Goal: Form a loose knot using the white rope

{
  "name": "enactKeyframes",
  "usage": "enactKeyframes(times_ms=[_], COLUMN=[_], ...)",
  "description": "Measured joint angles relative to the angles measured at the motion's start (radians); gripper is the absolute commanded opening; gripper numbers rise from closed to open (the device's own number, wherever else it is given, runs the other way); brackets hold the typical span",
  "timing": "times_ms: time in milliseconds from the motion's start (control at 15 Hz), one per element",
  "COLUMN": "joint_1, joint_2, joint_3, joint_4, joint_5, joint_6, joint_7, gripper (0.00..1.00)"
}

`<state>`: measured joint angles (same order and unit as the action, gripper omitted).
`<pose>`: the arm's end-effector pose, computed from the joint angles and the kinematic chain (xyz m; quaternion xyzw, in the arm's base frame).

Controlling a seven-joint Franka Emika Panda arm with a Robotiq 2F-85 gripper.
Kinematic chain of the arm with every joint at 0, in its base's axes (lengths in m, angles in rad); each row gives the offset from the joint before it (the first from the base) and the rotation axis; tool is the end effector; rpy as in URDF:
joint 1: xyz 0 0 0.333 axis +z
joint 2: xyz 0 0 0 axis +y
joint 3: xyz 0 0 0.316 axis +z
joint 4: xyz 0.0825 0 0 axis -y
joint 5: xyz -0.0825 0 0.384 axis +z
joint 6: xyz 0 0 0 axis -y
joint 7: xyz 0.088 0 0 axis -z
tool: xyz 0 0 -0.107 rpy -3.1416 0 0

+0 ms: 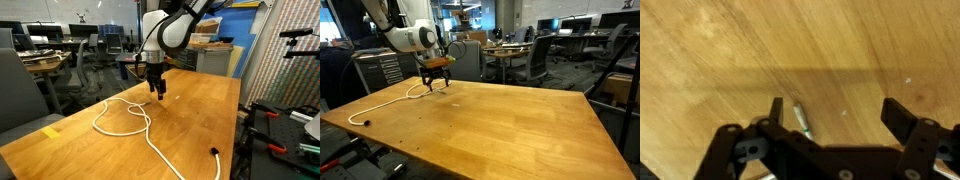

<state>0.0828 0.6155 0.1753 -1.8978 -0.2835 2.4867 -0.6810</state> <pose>0.6085 0.1577 0.1773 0.8429 0.5370 -0.0116 0.0332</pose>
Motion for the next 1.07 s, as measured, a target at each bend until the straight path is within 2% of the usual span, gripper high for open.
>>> enactKeyframes(times_ms=[267, 333, 400, 467, 733, 933, 1067], joint_1=[0.000, 0.000, 0.000, 0.001, 0.011, 0.018, 0.019], joint_2=[0.017, 0.026, 0.036, 0.047, 0.087, 0.095, 0.096], joint_3=[0.000, -0.001, -0.001, -0.002, -0.016, -0.020, -0.021], joint_4=[-0.009, -0.009, -0.009, -0.008, -0.002, 0.001, 0.009], joint_5=[-0.007, -0.013, -0.022, -0.033, -0.089, -0.107, -0.108], joint_6=[0.086, 0.112, 0.134, 0.152, 0.204, 0.223, 0.232], joint_7=[-0.001, -0.001, -0.001, -0.001, -0.001, -0.001, -0.001], gripper=[0.99, 0.95, 0.88, 0.70, 0.37, 0.15, 0.08])
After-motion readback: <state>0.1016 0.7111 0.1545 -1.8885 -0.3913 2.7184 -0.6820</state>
